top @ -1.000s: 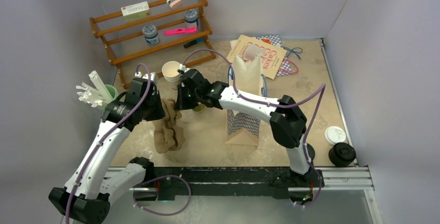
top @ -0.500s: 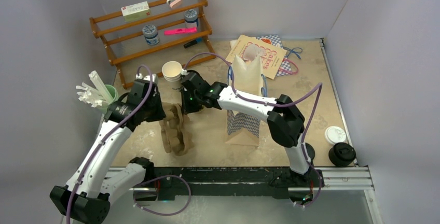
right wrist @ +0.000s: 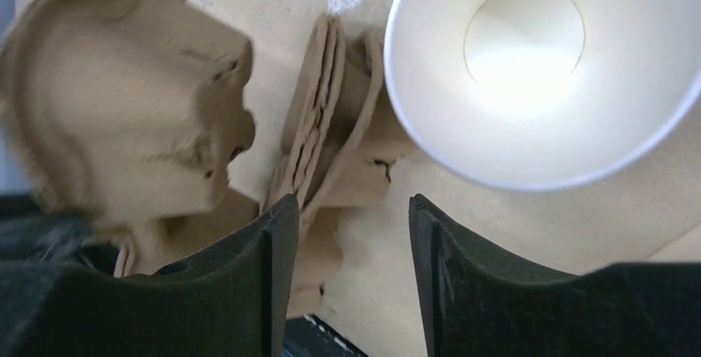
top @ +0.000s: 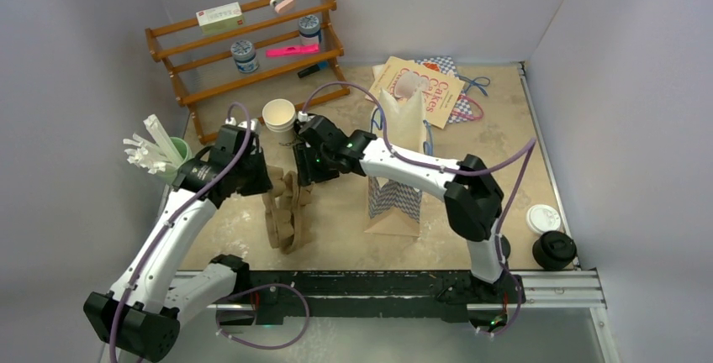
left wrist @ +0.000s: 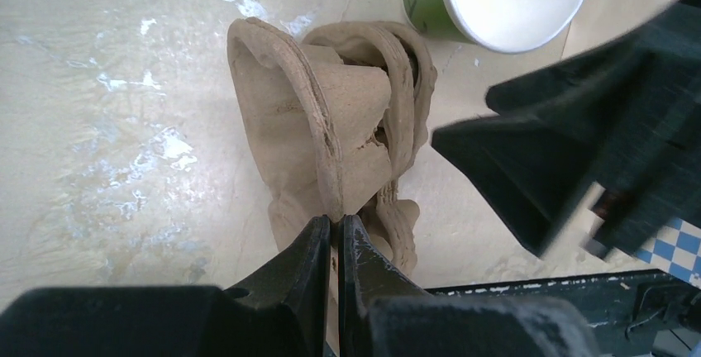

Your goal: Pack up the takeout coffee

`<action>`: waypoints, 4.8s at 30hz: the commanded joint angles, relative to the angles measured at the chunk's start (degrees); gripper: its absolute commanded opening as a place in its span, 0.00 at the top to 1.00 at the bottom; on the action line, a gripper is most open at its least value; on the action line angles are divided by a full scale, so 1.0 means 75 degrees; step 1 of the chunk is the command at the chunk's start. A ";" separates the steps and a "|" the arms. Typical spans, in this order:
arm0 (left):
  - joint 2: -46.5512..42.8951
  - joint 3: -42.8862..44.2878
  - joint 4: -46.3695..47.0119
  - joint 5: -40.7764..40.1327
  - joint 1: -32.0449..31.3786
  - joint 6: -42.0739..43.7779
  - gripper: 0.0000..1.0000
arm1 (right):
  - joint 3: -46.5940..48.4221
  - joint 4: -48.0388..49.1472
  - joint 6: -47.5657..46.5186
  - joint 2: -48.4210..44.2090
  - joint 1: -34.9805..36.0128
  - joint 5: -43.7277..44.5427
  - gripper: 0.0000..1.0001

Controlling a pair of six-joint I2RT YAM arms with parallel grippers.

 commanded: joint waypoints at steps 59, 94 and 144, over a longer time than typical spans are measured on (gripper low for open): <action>0.0957 -0.1119 0.1492 0.1695 0.0053 -0.0197 0.80 | -0.1456 0.0567 -0.0070 -0.0917 -0.0307 -0.1577 0.58; 0.0878 -0.1752 0.3172 0.1156 0.0065 -0.0209 0.58 | -0.1022 0.1381 0.0837 -0.0409 -0.0346 -0.1418 0.67; 0.1063 -0.1585 0.2616 0.1034 0.0151 -0.0037 1.00 | -0.0798 0.1783 0.1256 0.0170 -0.0818 -0.2109 0.70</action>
